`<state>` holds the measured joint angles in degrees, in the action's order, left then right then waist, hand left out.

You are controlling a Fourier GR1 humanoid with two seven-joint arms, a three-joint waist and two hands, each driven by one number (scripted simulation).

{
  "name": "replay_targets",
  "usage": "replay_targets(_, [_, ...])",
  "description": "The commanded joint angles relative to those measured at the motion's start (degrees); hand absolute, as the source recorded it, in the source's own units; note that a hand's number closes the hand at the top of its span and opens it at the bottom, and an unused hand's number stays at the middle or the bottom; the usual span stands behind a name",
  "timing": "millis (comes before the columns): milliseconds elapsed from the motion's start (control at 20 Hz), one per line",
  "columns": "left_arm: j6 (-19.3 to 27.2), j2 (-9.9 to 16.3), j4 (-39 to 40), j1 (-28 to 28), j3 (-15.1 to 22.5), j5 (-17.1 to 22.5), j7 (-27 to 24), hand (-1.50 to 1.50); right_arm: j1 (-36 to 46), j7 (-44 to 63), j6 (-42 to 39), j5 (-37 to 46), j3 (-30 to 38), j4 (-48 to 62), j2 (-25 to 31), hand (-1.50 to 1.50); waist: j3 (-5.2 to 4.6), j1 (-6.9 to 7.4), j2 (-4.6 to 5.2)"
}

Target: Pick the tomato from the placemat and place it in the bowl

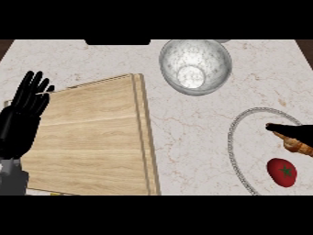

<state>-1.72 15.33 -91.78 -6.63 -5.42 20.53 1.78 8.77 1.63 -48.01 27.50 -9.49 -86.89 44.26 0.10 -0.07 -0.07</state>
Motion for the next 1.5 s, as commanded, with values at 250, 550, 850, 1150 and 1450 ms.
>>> replay_targets(250, [-0.4,-1.9,2.4,-3.2,-1.3,-0.8,1.6,0.00,-3.0,-9.2,4.6,10.4,-0.2,4.1,-2.7,-1.50,-0.09,0.03,0.09])
replay_targets(550, [-4.1,-0.7,1.7,-0.8,-3.1,-0.8,0.7,0.00,1.5,-8.9,2.6,15.1,-0.1,7.9,-6.6,-1.50,-0.10,0.27,0.08])
replay_targets(850, [-3.4,-3.2,-1.5,2.7,-2.0,-2.3,0.1,0.00,2.0,-7.4,3.6,19.2,-1.4,10.3,-11.2,-1.50,-0.09,0.41,0.09])
replay_targets(1150, [-3.5,-1.2,3.8,-4.6,-4.4,-1.3,2.2,0.00,1.5,-19.0,13.2,27.5,-7.9,14.5,-7.3,1.50,-0.06,0.32,0.22])
replay_targets(1450, [1.1,-6.1,-1.8,-1.1,-0.5,-6.1,1.9,0.00,-0.1,-18.1,9.9,28.6,-6.2,7.4,-8.7,1.50,-0.10,0.04,0.00])
